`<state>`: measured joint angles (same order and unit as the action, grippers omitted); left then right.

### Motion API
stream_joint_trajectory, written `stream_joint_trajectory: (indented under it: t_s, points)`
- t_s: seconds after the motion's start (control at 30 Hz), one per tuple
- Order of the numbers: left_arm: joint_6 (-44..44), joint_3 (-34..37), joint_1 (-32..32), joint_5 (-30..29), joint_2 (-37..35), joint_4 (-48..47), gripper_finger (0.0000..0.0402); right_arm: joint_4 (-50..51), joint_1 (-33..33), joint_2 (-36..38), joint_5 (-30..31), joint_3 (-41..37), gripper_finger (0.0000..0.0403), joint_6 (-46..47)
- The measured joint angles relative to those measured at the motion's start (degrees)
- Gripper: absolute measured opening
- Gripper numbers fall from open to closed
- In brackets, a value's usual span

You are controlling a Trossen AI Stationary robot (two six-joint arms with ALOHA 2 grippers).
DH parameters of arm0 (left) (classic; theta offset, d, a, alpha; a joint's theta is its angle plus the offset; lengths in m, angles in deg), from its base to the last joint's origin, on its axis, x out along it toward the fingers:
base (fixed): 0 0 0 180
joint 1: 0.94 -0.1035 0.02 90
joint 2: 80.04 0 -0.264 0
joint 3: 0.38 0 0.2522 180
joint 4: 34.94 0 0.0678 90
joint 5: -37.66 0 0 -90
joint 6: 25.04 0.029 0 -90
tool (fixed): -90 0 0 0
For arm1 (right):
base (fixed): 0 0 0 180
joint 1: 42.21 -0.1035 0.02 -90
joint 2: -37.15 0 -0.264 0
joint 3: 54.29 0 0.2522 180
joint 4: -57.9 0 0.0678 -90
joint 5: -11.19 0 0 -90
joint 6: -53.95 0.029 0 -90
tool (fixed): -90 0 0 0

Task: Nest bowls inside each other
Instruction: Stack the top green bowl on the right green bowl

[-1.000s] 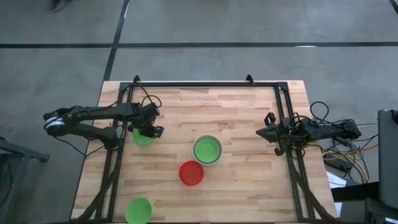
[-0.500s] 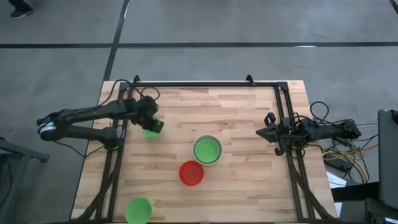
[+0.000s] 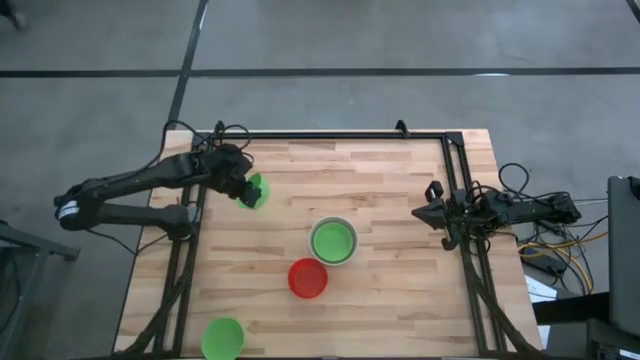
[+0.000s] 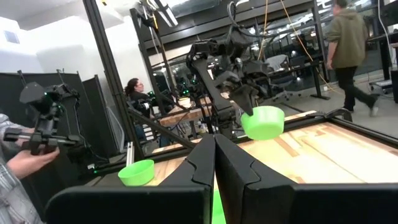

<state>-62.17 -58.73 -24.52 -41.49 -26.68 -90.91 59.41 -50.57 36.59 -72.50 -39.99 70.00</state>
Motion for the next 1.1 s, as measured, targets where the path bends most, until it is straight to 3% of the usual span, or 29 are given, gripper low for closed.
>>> stream_joint_trajectory:
  t_s: [0.57, 1.1]
  points:
    - [9.6, -7.3, 11.2, -6.9, 0.0, 2.9, 0.0016, 0.0, 0.0, 0.0, 0.0, 0.0, 0.0008, 0.0]
    - [14.8, -7.9, 20.4, -3.9, 1.0, 5.8, 0.0016, 0.0, 0.0, 0.0, 0.0, 0.0, 0.0008, 0.0]
